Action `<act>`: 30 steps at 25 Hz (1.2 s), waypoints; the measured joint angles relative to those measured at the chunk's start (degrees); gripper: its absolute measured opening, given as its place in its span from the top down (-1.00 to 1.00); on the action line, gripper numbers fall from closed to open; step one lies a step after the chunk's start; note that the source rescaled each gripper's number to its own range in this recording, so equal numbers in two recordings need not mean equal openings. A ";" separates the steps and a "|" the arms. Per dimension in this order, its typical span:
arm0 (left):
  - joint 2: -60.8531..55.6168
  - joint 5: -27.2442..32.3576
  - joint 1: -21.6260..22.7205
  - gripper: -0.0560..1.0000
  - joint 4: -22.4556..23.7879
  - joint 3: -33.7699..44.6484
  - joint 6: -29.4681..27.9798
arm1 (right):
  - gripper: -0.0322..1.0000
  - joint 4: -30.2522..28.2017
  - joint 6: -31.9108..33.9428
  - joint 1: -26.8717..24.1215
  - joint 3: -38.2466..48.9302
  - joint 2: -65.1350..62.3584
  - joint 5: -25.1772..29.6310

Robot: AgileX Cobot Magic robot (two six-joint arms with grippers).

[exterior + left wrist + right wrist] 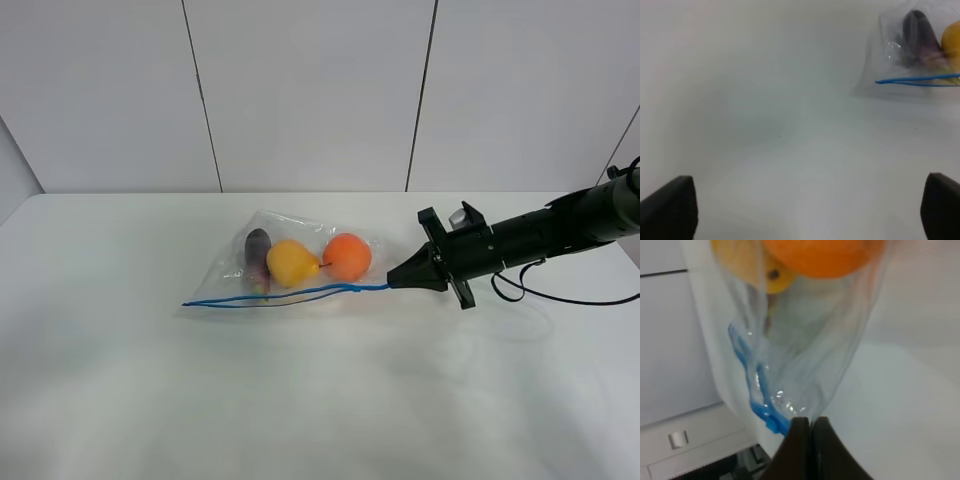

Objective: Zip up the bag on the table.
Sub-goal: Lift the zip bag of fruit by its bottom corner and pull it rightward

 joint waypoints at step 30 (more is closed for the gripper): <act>0.00 0.00 0.00 -1.00 0.00 0.00 0.00 | 0.93 10.57 -2.50 0.00 0.00 0.00 7.13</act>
